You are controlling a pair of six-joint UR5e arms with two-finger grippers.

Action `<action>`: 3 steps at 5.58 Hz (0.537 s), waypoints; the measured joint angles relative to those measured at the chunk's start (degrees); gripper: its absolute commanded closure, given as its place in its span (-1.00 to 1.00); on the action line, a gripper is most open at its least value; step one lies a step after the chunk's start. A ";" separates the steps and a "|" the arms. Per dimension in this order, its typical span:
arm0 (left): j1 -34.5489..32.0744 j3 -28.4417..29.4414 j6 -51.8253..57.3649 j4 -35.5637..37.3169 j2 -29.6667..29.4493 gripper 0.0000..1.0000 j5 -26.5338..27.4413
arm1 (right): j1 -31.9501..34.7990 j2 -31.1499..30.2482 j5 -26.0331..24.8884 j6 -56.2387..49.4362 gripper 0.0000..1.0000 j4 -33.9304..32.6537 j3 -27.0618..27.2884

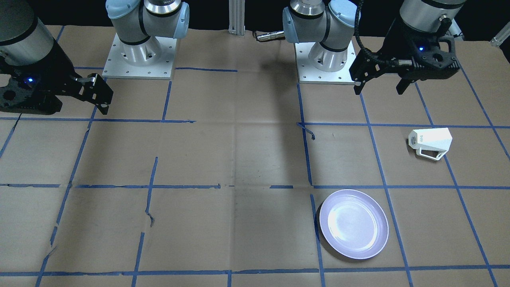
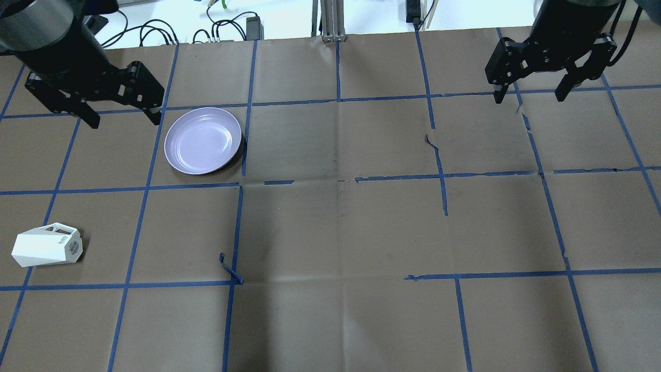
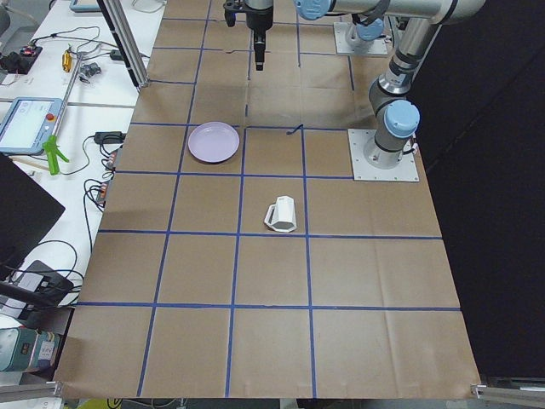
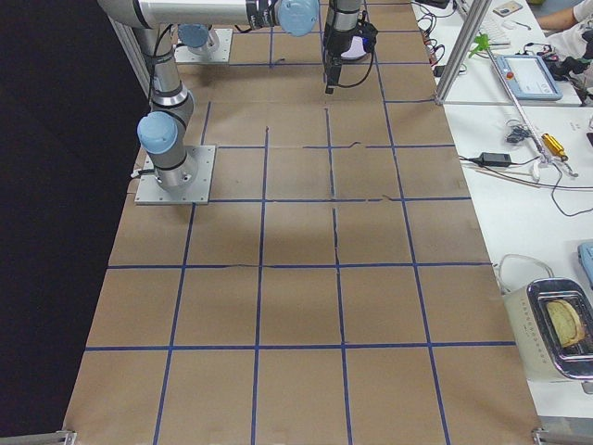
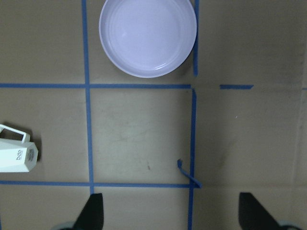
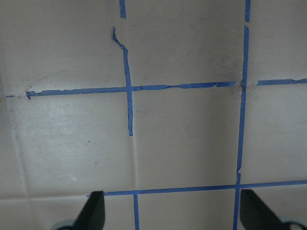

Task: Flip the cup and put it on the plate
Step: 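Move the left gripper down and back toward the white mug lying on its side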

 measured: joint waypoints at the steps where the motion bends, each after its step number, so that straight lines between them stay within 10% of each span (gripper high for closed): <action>1: 6.71 -0.11 8.38 -4.38 1.58 -0.97 0.04 | 0.00 0.00 0.00 0.00 -1.00 0.00 0.00; 3: 20.12 -0.15 28.17 -7.80 2.49 -0.97 0.02 | 0.00 0.00 0.00 0.00 -1.00 0.00 0.00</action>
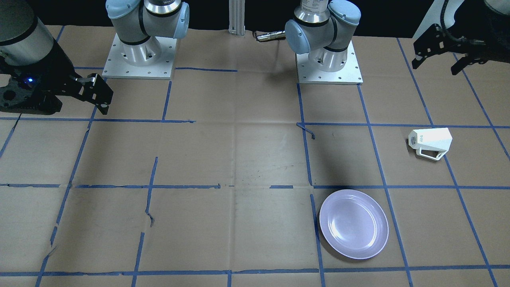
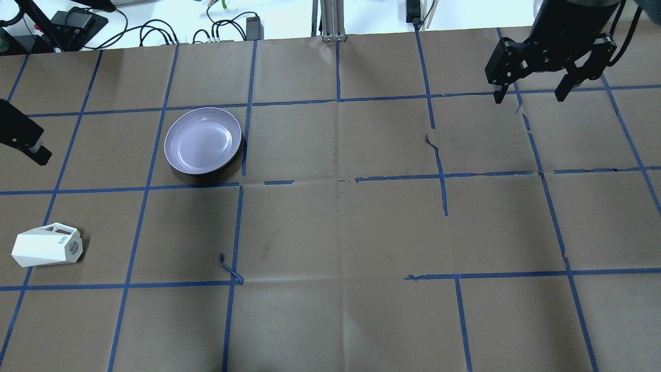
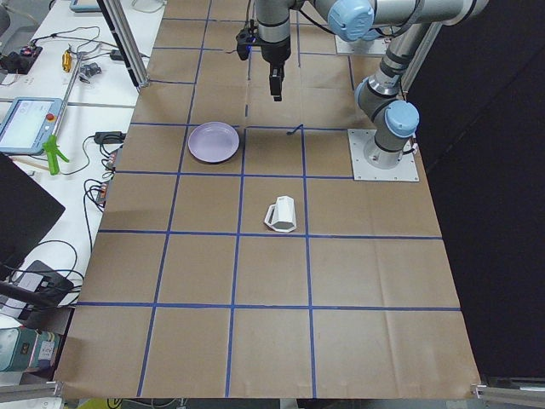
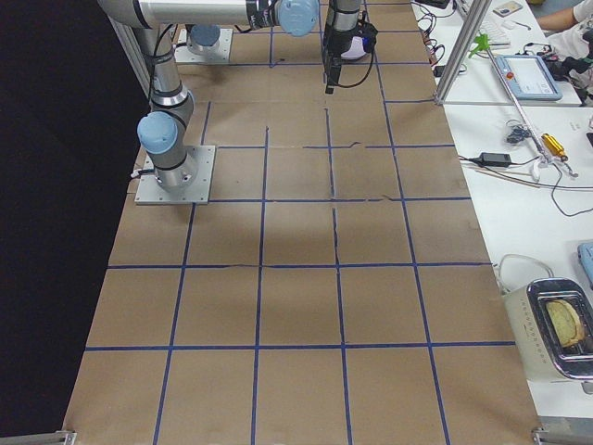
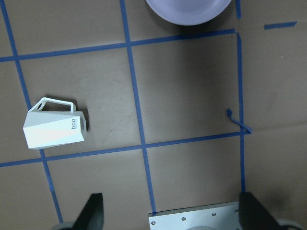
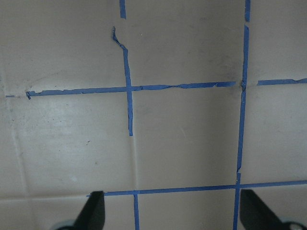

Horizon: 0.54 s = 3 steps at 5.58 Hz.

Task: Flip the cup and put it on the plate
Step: 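Move the left gripper down and back toward the white mug lying on its side, then lower the left gripper over the white mug and close on its rim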

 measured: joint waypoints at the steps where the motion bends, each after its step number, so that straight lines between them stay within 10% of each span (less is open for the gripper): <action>1: 6.43 -0.04 8.35 -0.42 -0.45 -0.97 -0.05 | 0.00 0.00 0.00 0.00 -1.00 0.00 0.00; 3: 18.22 -0.13 20.33 -0.62 -3.23 -0.97 -0.57 | 0.00 0.00 0.00 0.00 -1.00 0.00 0.00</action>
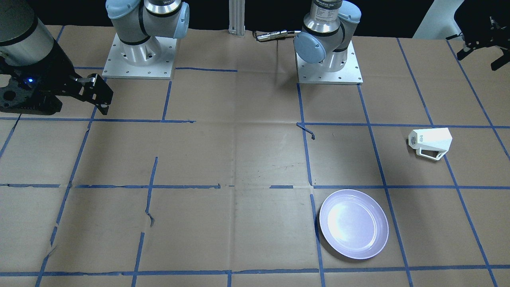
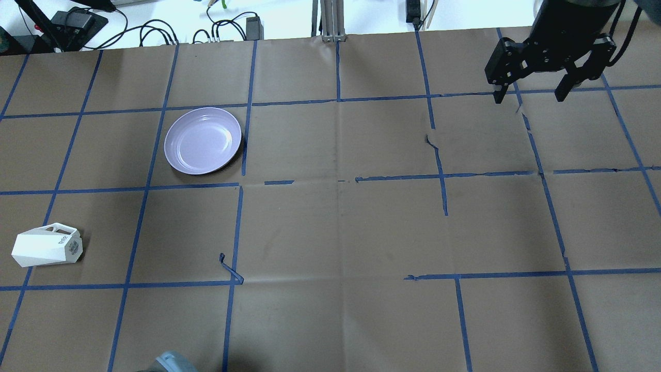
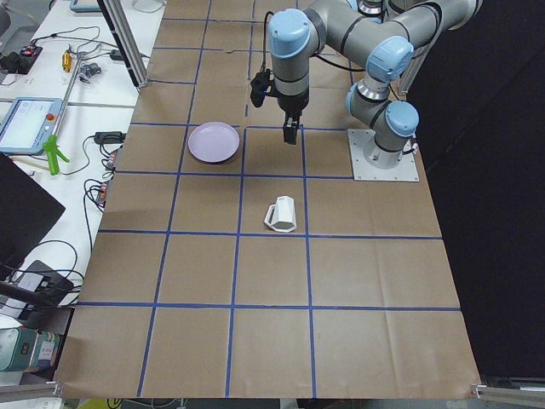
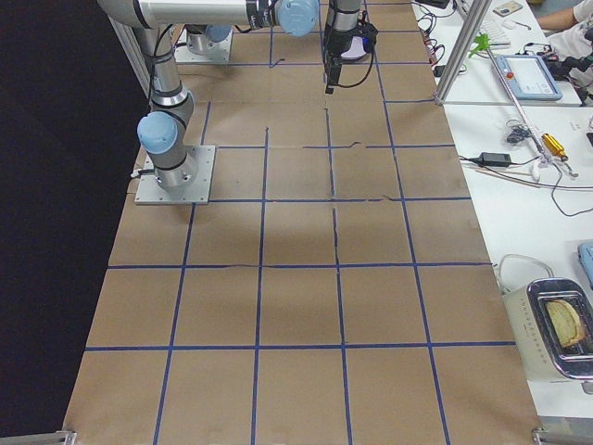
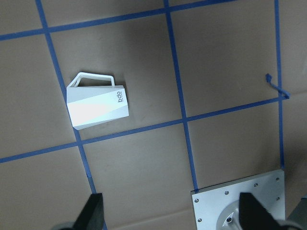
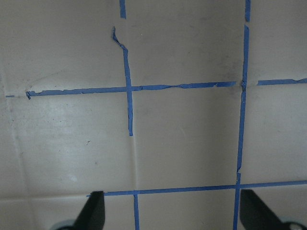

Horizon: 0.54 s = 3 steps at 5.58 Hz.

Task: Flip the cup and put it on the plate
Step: 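Lower the left gripper over the white mug and close on its rim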

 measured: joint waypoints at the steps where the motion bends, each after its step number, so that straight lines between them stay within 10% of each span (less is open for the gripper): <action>1: 4.67 0.78 4.77 0.67 -3.17 -0.97 -0.07 | 0.00 0.00 0.00 0.00 -1.00 0.00 0.00; 3: 12.03 3.16 12.98 5.28 -11.79 -0.97 -0.21 | 0.00 0.00 0.00 0.00 -1.00 0.00 0.00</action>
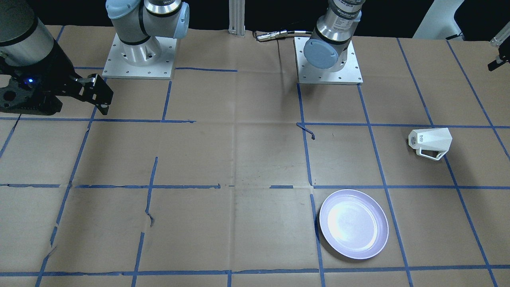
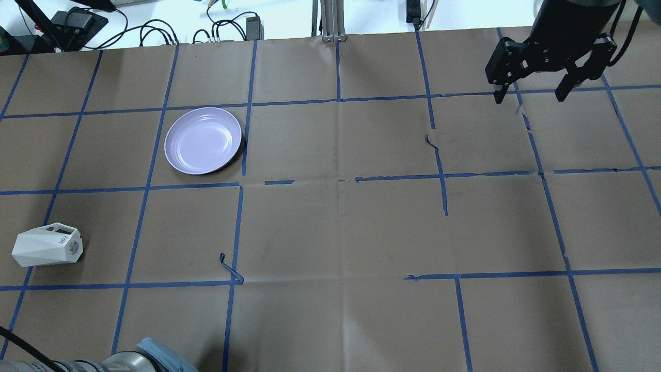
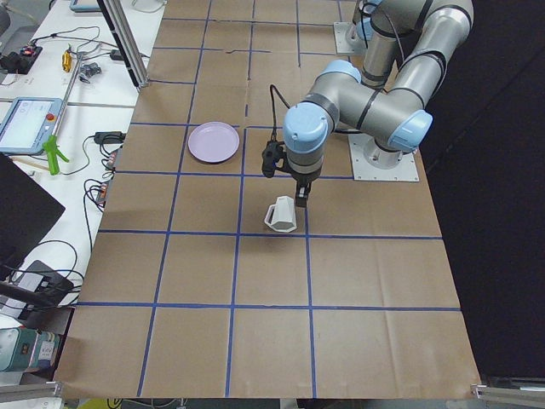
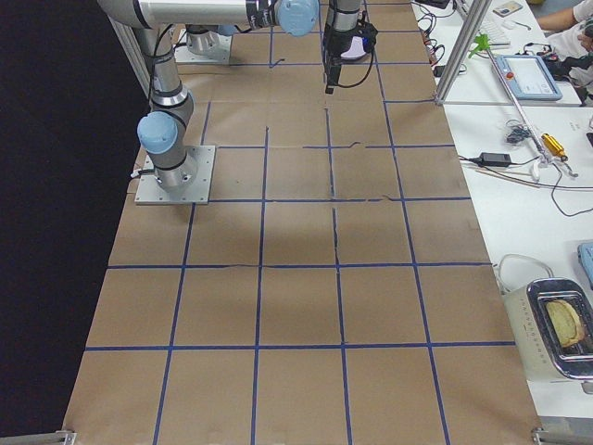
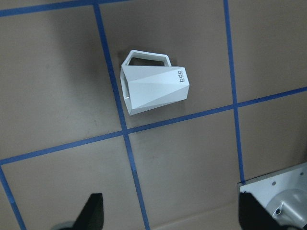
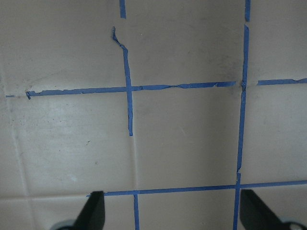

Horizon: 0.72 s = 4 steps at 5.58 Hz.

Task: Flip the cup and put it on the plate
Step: 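Lower the left gripper over the white mug and close on its rim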

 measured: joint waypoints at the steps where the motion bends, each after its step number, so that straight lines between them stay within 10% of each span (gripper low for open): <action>1: 2.02 1.11 2.84 0.90 -4.26 -0.97 -0.69 | 0.00 0.00 0.00 0.00 -1.00 0.00 0.00; 4: 3.67 1.64 6.16 0.55 -15.71 -0.97 -9.02 | 0.00 0.00 0.00 0.00 -1.00 0.00 0.00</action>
